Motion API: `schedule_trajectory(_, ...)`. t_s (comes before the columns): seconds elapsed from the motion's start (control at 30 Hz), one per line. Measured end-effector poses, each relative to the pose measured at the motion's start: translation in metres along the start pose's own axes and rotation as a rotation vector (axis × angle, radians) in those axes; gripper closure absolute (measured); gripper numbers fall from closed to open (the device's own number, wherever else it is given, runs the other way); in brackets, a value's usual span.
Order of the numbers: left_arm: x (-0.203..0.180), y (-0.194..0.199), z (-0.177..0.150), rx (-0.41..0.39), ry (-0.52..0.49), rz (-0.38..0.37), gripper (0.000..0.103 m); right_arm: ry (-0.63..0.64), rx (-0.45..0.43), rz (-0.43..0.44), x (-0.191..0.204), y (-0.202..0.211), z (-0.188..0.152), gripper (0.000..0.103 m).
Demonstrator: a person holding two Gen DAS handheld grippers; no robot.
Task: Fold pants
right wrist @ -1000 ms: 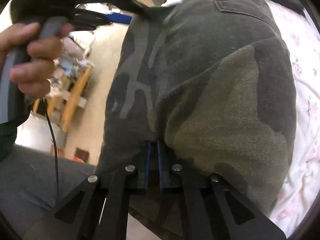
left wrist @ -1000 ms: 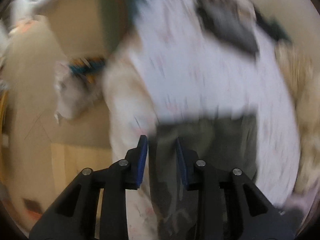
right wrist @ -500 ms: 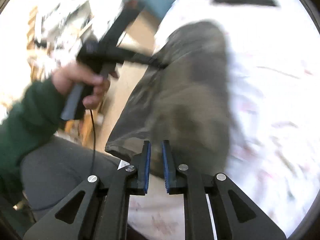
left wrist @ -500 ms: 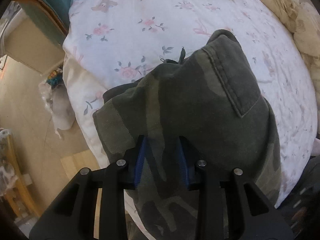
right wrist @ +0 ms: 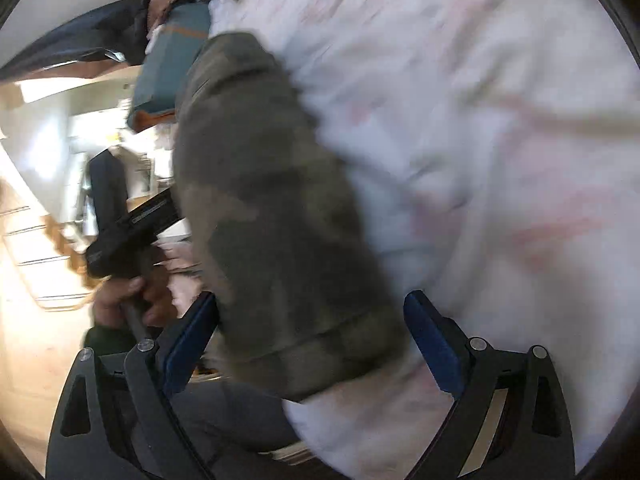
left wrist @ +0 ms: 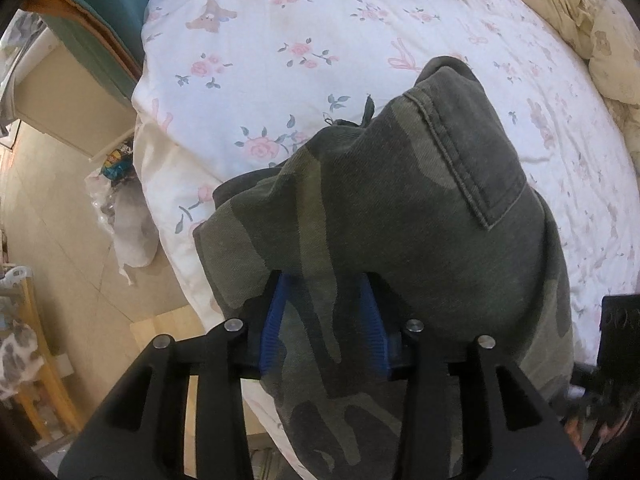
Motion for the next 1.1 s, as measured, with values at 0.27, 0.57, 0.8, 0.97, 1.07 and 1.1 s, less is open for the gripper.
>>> schedule_trajectory(0.27, 0.010, -0.004, 0.004, 0.014, 0.022, -0.032, 0.060, 0.042, -0.127, -0.125, 0.016, -0.005, -0.003, 0.022)
schedule_trajectory(0.57, 0.024, 0.014, 0.002, -0.040, 0.114, -0.128, 0.058, 0.261, -0.246, -0.104, 0.097, 0.073, 0.008, 0.070)
schedule_trajectory(0.8, -0.054, -0.003, -0.002, 0.087, -0.040, -0.299, 0.058, 0.315, -0.230, -0.194, 0.063, 0.169, 0.104, 0.071)
schedule_trajectory(0.97, -0.062, 0.024, 0.018, -0.049, -0.048, -0.349, 0.047, 0.281, -0.164, -0.290, 0.015, 0.190, 0.169, 0.071)
schedule_trajectory(1.07, -0.051, 0.035, 0.028, -0.165, 0.003, -0.329, 0.011, 0.224, -0.159, -0.277, -0.011, 0.189, 0.190, 0.071)
schedule_trajectory(1.1, -0.049, 0.033, 0.031, -0.182, 0.010, -0.343, 0.007, 0.186, -0.158, -0.256, -0.023, 0.187, 0.196, 0.070)
Point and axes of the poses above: each gripper's, at about its wrist camera, not at the fingertips, and y roughly against the way its jaws point, x to its left, z to its top, the point moved 1 cm from there along -y, roughly the way its jaws point, and after that the axes turned 5 degrees about -z, right-handed, at the moved point
